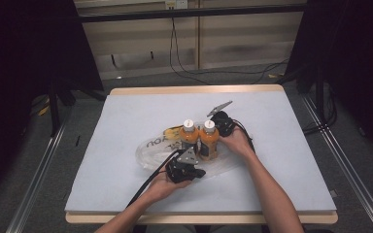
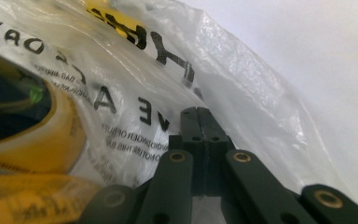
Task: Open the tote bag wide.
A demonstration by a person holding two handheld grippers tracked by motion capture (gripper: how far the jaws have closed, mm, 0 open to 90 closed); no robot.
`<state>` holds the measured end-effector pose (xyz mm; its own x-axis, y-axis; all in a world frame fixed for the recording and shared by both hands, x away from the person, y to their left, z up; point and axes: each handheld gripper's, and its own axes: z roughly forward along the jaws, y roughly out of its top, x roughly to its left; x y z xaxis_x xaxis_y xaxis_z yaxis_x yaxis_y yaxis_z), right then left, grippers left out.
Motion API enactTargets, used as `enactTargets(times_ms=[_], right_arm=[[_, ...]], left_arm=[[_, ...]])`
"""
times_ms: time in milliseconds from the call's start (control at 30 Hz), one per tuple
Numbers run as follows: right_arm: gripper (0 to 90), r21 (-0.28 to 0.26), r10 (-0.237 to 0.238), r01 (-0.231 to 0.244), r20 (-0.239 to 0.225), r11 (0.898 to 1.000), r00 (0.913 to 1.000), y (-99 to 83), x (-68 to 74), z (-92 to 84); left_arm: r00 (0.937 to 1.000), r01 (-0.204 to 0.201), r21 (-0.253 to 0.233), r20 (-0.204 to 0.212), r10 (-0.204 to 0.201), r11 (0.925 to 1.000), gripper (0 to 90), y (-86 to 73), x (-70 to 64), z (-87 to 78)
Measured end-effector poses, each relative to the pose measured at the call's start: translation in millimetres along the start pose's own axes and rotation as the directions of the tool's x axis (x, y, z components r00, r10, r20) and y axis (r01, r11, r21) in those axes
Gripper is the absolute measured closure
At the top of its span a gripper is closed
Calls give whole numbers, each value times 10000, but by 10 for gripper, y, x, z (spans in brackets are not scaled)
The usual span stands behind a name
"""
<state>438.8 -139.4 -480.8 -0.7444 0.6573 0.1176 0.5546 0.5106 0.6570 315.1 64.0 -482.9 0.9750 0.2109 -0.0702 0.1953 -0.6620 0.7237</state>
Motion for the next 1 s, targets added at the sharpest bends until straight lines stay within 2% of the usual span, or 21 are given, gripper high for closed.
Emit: enactTargets(times_ms=[267, 467, 500, 533, 633, 667, 833, 1000], right_arm=[[900, -240, 220, -218, 93, 9995, 9997, 39, -48, 56], [900, -344, 594, -586, 229, 9977, 9980, 63, -76, 87], [900, -319, 592, -584, 233, 9978, 9980, 75, -82, 94], [900, -271, 531, -523, 328, 9983, 9980, 91, -83, 102], [900, -150, 376, -369, 531, 9992, 9979, 144, -83, 132], [900, -117, 326, -319, 586, 9994, 9978, 160, -83, 140], [900, -354, 793, -777, 477, 9964, 9957, 153, -123, 159], [900, -382, 765, -739, 714, 9965, 9945, 192, -137, 190]], left_arm=[[9998, -12, 17, 184, 12, 10000, 900, 2, -18, -1], [9995, -146, 140, 274, 142, 9998, 900, 16, -63, -1], [9993, -252, 172, 263, 247, 9995, 900, 19, -73, -2], [9993, -311, 449, 215, 301, 9985, 900, 33, -80, -18], [9994, -217, 297, 271, 209, 9993, 900, 28, -83, -7], [9994, -257, 498, 262, 244, 9984, 900, 37, -84, -20], [9989, -254, 210, 406, 245, 9995, 900, 20, -87, -5], [9985, -286, 191, 465, 277, 9994, 900, 18, -100, -5]])
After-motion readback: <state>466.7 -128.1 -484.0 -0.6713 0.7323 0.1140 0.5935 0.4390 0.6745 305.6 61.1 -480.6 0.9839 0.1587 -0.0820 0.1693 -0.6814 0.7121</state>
